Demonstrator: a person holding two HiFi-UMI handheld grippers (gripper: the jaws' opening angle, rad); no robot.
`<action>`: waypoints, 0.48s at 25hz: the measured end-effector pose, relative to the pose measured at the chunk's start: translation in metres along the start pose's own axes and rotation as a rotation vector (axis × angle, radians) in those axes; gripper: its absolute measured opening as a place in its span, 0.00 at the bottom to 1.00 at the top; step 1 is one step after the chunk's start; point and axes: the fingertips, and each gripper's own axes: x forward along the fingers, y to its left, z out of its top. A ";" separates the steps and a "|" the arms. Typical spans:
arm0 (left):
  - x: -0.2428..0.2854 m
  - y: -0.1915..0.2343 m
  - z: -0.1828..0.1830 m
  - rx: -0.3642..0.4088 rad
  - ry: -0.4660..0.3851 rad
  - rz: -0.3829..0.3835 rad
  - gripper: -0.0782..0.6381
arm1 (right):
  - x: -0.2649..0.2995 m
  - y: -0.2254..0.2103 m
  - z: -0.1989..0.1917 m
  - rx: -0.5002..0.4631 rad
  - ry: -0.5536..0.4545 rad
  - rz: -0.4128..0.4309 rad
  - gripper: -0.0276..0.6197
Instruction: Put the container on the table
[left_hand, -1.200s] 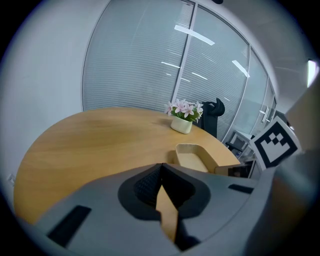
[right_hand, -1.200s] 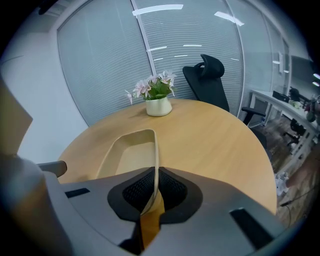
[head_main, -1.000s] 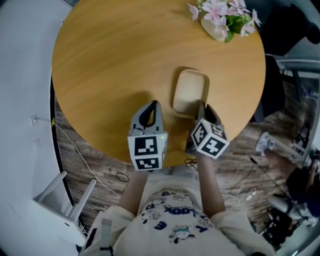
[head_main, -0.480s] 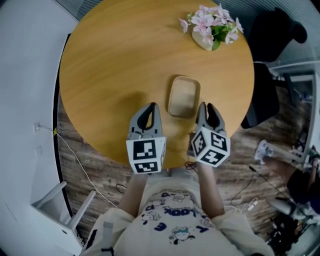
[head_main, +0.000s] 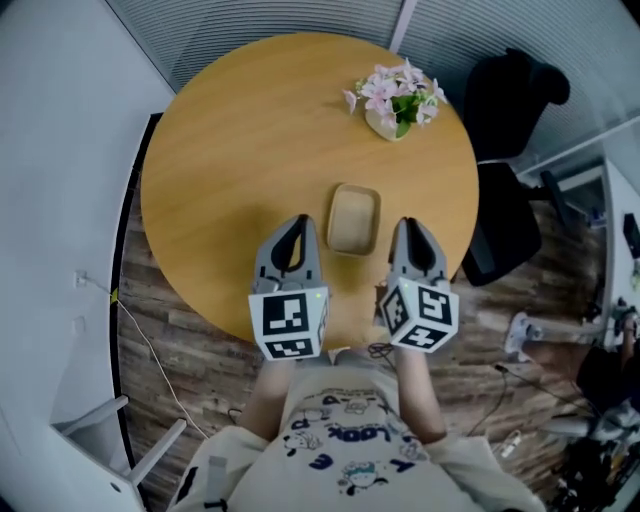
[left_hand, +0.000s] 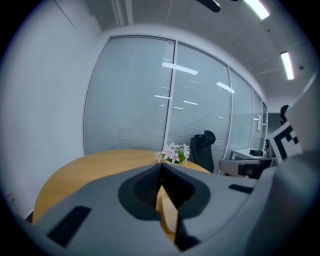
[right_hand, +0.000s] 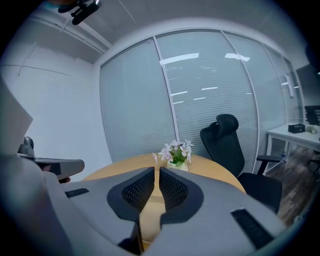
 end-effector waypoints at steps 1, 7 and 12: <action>-0.006 -0.001 0.006 0.002 -0.016 0.003 0.11 | -0.005 0.002 0.007 -0.005 -0.017 0.004 0.09; -0.031 -0.002 0.043 0.020 -0.115 0.019 0.11 | -0.027 0.015 0.045 -0.023 -0.119 0.035 0.09; -0.050 -0.007 0.060 0.028 -0.167 0.022 0.11 | -0.044 0.025 0.063 -0.032 -0.166 0.058 0.09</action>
